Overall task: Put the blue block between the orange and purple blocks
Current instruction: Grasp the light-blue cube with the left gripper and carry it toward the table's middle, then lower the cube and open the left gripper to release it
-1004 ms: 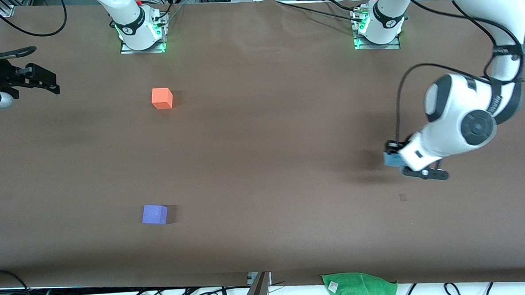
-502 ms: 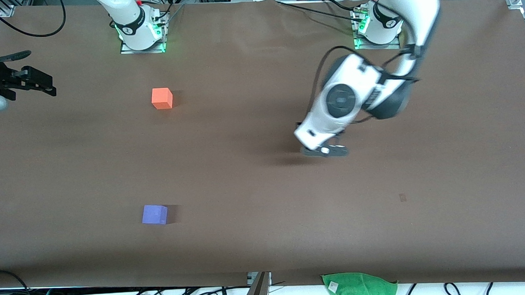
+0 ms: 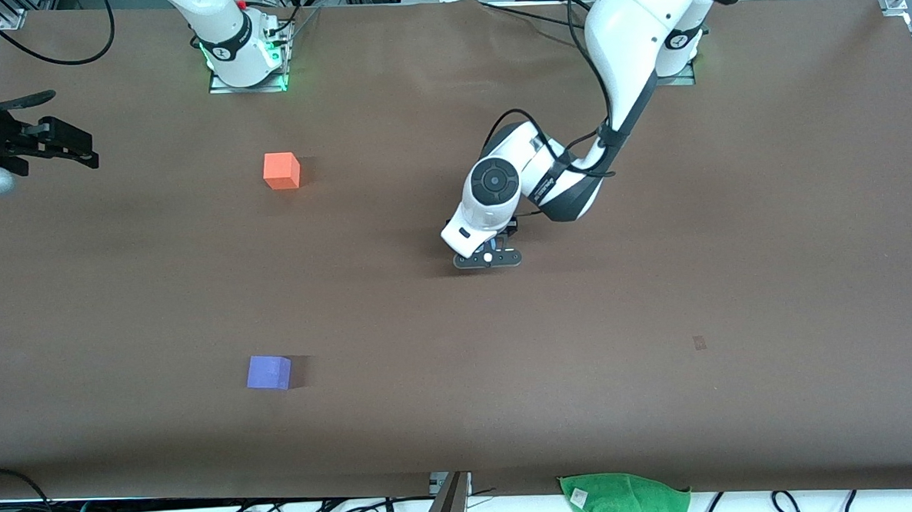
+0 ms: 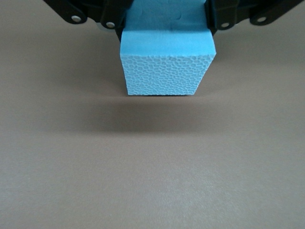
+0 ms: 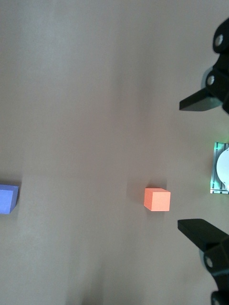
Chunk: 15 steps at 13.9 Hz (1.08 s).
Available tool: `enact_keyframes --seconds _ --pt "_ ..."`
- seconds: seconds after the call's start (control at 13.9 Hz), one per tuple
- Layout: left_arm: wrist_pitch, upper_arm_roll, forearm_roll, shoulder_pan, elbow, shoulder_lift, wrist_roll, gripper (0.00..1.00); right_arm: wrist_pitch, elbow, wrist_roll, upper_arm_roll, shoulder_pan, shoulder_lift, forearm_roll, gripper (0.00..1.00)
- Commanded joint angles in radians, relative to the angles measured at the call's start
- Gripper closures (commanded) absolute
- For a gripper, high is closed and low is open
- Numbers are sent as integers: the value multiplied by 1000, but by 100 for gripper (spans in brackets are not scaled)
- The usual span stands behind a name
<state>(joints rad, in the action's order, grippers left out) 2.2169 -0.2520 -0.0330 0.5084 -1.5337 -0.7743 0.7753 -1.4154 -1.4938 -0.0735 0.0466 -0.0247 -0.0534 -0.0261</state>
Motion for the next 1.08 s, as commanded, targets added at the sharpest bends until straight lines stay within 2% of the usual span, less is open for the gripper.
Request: enact_keyframes --seconds 0.0,0.14,0.29,0.65,0.86,1.0 --pt "-17 11 -13 6 23 6 9 0 -10 -11 -14 6 -12 10 12 0" --pt "-32 11 -13 -4 26 16 9 0 -10 -11 -15 6 -12 10 12 0" --pt "-89 10 -13 -11 32 70 6 0 -10 -11 -15 6 -14 7 11 0" --pt "-394 2 2 -109 37 340 2 0 -10 -11 -17 6 -14 6 12 0" --pt "-526 4 1 -249 37 476 -48 0 -10 -11 -14 6 -14 6 12 0" --pt "-583 5 2 -373 40 547 -208 0 -8 -11 -8 6 -14 6 14 0"
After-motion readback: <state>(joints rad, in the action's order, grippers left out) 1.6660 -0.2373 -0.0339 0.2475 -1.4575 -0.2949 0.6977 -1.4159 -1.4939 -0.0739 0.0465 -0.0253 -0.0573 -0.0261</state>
